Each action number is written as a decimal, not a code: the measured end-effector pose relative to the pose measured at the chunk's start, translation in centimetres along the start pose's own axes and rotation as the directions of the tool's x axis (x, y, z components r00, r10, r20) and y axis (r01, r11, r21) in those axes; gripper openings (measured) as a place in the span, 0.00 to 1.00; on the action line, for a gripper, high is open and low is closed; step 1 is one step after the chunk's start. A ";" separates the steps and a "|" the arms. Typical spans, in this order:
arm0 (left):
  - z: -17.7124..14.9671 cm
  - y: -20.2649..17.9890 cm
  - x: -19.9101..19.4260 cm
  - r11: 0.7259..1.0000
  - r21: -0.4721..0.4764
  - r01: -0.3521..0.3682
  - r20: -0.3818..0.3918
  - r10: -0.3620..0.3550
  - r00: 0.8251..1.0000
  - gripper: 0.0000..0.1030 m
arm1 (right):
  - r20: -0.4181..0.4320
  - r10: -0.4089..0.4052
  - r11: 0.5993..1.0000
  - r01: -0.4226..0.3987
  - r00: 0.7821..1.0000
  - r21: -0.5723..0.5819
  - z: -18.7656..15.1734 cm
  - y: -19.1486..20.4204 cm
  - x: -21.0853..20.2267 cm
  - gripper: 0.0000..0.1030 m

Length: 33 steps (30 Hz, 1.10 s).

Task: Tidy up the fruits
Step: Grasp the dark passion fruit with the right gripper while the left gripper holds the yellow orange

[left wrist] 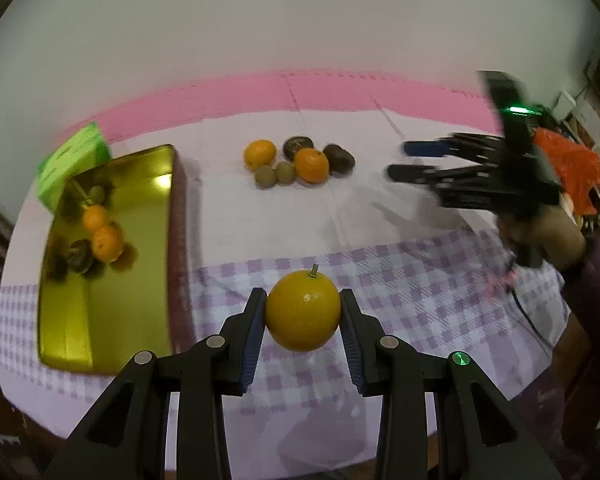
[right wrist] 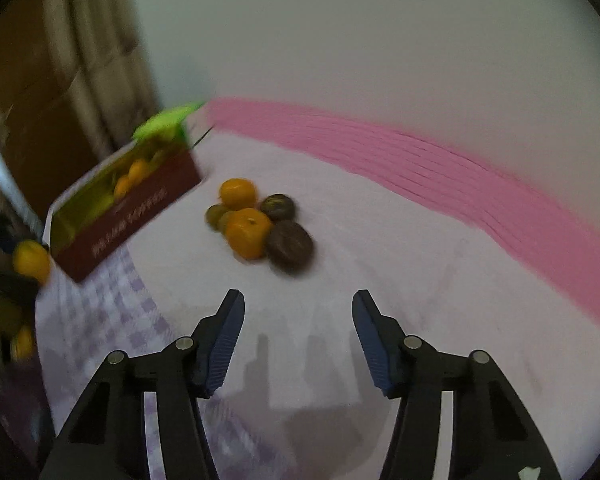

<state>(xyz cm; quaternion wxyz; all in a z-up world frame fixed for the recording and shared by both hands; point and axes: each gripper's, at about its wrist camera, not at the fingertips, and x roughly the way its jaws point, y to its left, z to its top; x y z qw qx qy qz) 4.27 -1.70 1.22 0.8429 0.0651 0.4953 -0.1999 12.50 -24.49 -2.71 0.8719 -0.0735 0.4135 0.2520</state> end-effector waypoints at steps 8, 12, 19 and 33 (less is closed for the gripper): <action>-0.7 1.7 -1.6 0.999 -0.048 0.000 -0.011 0.000 1.000 0.36 | -0.126 0.016 0.977 -0.042 0.992 -0.207 3.2 0.6 5.7 0.52; -1.0 2.1 -1.5 0.998 -0.062 -0.008 -0.027 0.006 1.000 0.36 | -0.165 0.028 0.963 -0.071 0.986 -0.260 3.6 0.7 7.3 0.52; -0.7 2.3 -1.2 0.996 -0.086 -0.007 -0.030 0.004 1.000 0.36 | -0.170 0.005 0.968 -0.047 0.985 -0.247 3.3 1.0 7.9 0.30; -1.5 5.2 -4.5 0.977 -0.212 -0.007 0.098 0.028 0.995 0.36 | 0.074 -0.101 0.951 0.074 0.992 0.302 -6.8 0.7 -2.8 0.27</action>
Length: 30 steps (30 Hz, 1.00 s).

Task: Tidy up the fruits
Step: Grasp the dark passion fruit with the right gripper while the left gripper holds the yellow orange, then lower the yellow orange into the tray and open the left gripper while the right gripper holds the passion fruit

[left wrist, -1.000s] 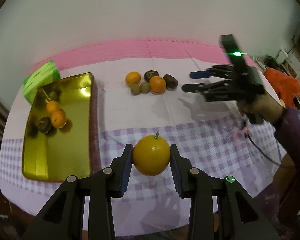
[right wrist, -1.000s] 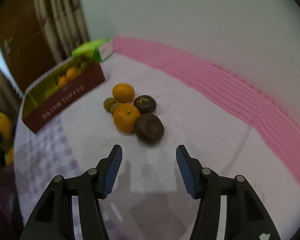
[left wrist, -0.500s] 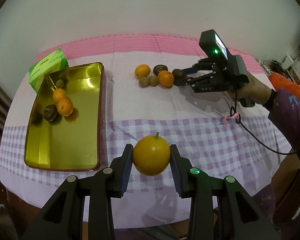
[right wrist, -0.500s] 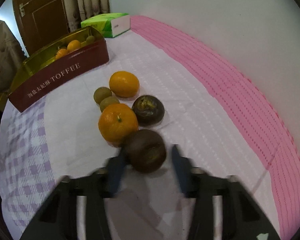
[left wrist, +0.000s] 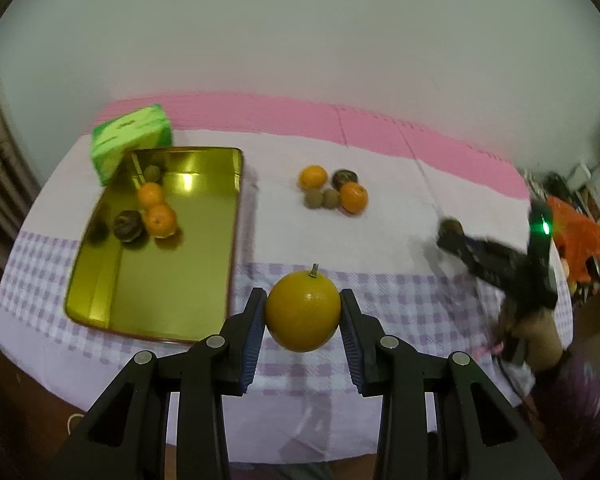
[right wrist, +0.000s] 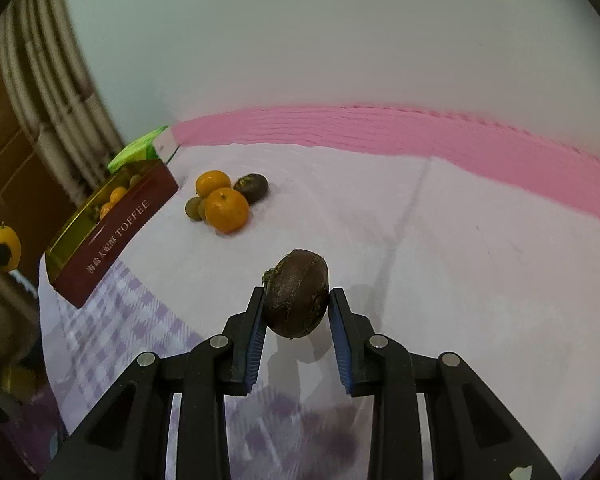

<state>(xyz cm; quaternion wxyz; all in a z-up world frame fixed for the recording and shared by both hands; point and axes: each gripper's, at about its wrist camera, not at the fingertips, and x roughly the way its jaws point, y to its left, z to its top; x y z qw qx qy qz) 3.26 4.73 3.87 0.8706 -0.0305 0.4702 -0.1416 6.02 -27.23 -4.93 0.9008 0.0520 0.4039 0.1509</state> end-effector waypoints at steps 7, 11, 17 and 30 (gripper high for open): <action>-0.5 3.9 -0.8 0.996 -0.058 -0.070 0.026 0.072 0.997 0.36 | 0.005 -0.059 0.995 0.058 0.998 0.080 -1.6 -0.9 -0.1 0.27; -0.7 6.4 -0.2 0.988 -0.068 -0.141 0.034 0.143 0.989 0.36 | 0.004 -0.084 0.993 0.083 0.996 0.081 -1.7 -0.9 0.0 0.27; -0.3 9.5 1.5 0.972 -0.090 -0.215 0.058 0.221 0.974 0.36 | -0.003 -0.098 0.990 0.098 0.995 0.101 -1.7 -1.4 0.1 0.27; -0.2 13.4 5.3 0.951 -0.173 -0.256 0.044 0.267 0.963 0.36 | -0.033 -0.130 0.988 0.133 0.991 0.083 -1.7 -1.1 0.8 0.27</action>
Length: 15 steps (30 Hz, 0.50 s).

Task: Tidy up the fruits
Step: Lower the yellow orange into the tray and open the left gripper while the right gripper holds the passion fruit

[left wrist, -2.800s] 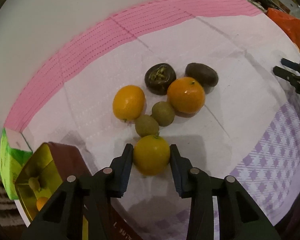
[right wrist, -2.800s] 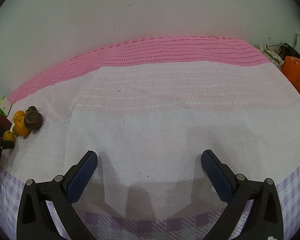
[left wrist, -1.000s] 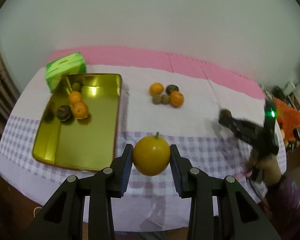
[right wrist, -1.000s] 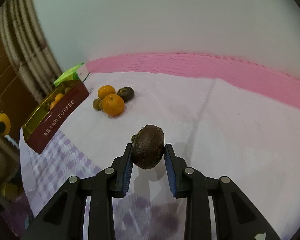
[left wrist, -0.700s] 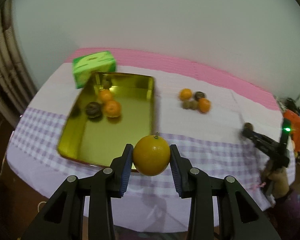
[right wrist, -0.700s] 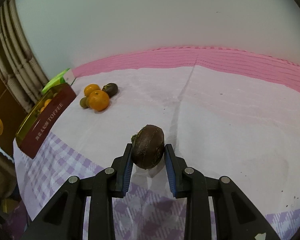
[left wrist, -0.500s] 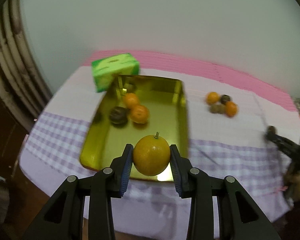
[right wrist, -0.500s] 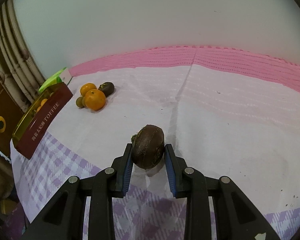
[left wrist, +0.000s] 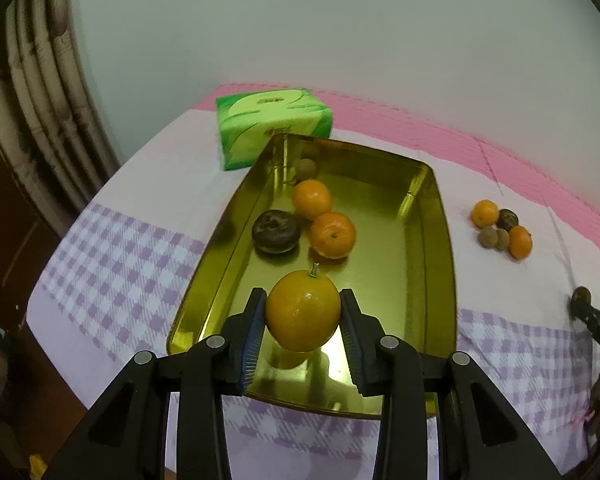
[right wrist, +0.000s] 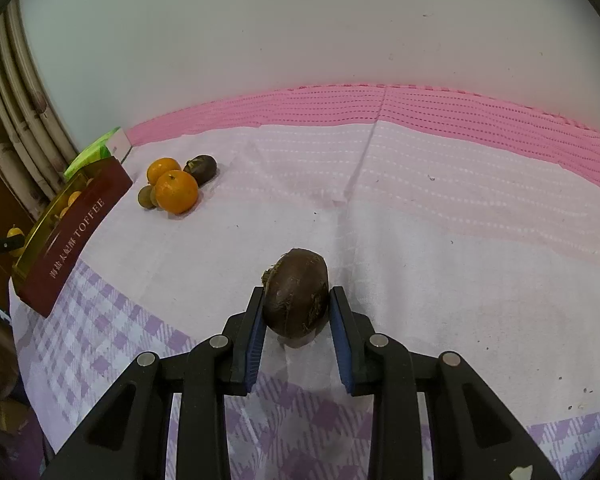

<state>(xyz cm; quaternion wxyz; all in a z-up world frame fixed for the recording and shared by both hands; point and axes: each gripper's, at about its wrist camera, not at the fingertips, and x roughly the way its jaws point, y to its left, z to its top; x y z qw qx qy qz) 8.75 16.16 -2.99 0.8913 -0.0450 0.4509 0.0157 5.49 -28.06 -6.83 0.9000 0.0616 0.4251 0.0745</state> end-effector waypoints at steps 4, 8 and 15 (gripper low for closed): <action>0.2 0.8 0.2 1.000 -0.012 -0.018 0.008 0.018 1.000 0.36 | -0.002 -0.008 1.000 0.008 1.000 -0.008 0.0 0.1 0.1 0.27; 0.3 1.2 0.5 0.999 -0.019 -0.025 0.010 0.026 1.000 0.36 | -0.004 -0.018 1.000 0.018 1.000 -0.016 0.1 0.3 0.1 0.27; 0.2 0.9 1.2 0.999 0.003 -0.046 0.003 0.046 0.999 0.36 | -0.005 -0.027 0.999 0.026 1.000 -0.024 0.0 0.4 0.2 0.27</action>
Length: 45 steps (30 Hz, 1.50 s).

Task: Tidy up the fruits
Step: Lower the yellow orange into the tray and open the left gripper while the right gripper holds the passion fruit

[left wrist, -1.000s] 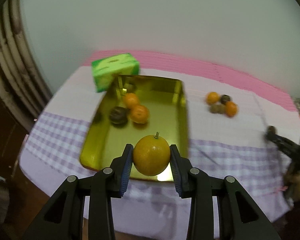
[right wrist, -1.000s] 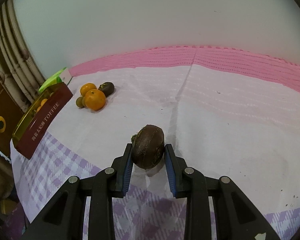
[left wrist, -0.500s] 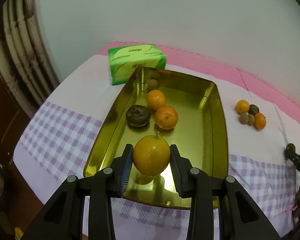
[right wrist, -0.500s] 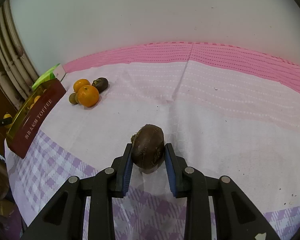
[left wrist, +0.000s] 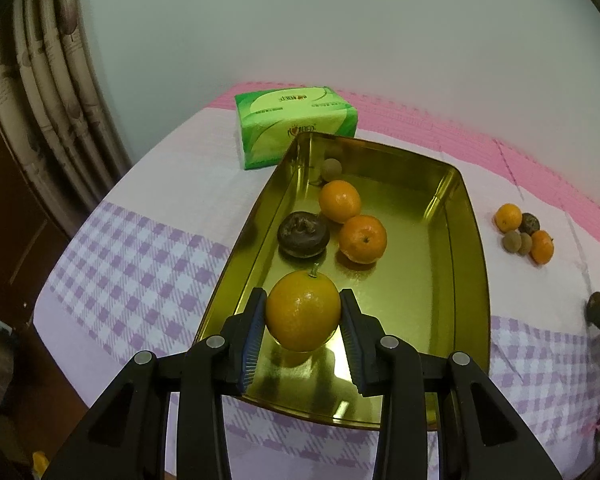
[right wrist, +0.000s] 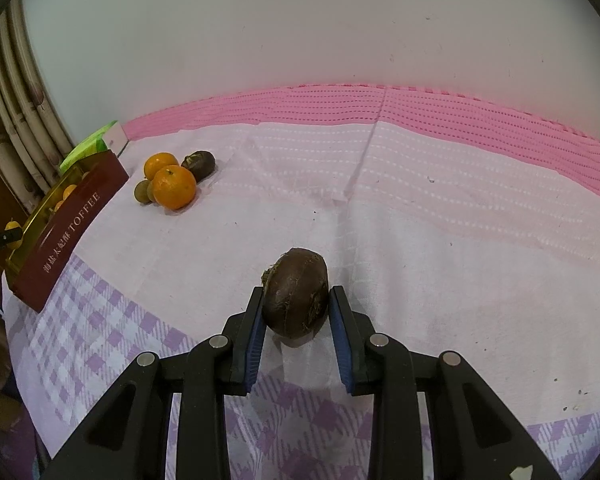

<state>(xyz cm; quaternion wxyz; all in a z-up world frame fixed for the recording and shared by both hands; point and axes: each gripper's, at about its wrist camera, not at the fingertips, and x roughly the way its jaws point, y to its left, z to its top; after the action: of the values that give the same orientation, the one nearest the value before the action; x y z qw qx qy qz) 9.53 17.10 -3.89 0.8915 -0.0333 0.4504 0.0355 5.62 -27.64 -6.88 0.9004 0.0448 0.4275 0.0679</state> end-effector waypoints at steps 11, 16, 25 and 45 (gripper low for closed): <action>-0.6 -1.0 0.9 0.999 0.039 -0.020 -0.016 0.021 1.000 0.36 | 0.000 0.002 1.000 -0.002 1.000 0.001 0.0 0.0 0.0 0.27; -0.8 -1.4 1.1 0.998 0.058 -0.036 -0.012 0.037 0.999 0.36 | 0.000 0.001 1.000 -0.001 1.000 0.000 0.0 0.0 0.0 0.27; -0.8 -1.2 1.4 0.998 0.051 -0.048 -0.018 0.049 0.999 0.36 | 0.000 0.000 1.000 0.000 1.000 -0.001 0.0 0.0 0.0 0.27; -0.9 -1.1 1.9 0.994 0.063 -0.084 -0.011 0.085 0.996 0.37 | -0.001 -0.002 1.000 0.002 1.000 -0.003 0.0 0.0 0.1 0.27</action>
<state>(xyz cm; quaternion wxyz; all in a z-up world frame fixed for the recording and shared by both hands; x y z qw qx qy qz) 10.01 15.98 -5.97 0.8867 0.0133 0.4584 0.0591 5.68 -27.61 -6.89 0.9003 0.0428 0.4278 0.0677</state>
